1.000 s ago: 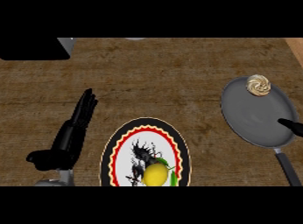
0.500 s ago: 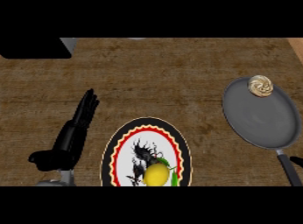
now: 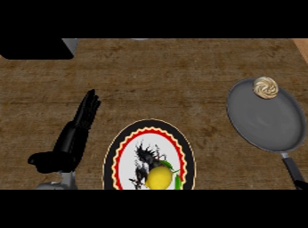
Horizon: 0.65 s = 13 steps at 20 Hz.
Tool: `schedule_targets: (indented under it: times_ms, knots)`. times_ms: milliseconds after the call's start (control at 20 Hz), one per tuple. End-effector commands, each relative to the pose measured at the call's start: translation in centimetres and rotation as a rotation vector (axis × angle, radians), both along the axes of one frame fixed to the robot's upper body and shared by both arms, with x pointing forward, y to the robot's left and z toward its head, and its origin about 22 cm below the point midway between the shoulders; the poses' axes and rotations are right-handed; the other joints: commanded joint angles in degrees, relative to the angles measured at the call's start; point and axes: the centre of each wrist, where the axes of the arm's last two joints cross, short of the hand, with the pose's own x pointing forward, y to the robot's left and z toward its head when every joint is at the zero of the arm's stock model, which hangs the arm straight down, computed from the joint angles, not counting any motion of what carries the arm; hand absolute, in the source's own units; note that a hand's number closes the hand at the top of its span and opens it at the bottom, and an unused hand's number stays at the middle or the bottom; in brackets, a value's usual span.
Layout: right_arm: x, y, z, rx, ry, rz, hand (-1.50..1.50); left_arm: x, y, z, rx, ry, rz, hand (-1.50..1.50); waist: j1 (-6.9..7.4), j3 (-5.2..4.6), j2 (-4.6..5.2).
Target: Pick the cupcake from the plate and place it in the pan
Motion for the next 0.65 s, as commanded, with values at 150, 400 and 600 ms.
schedule_targets:
  times_ms: [150, 400, 600]
  knots:
    - [0.4, -0.8, 2.3, -0.029, 0.047, -0.031, -1.50, 1.5, 0.8, 0.6, -0.007, -0.021, -0.012, 0.00, 0.03, -0.01, 0.04]
    - [0.1, 0.3, 1.5, -0.083, 0.060, -0.020, -1.50, 1.1, 1.1, -1.1, 0.002, 0.000, 0.001, 0.00, 0.05, -0.01, 0.04]
    - [-1.4, 1.2, -0.4, -0.169, 0.035, -0.066, -1.50, 1.0, -0.4, -0.2, -0.015, 0.019, -0.012, 0.00, -0.01, 0.00, 0.03]
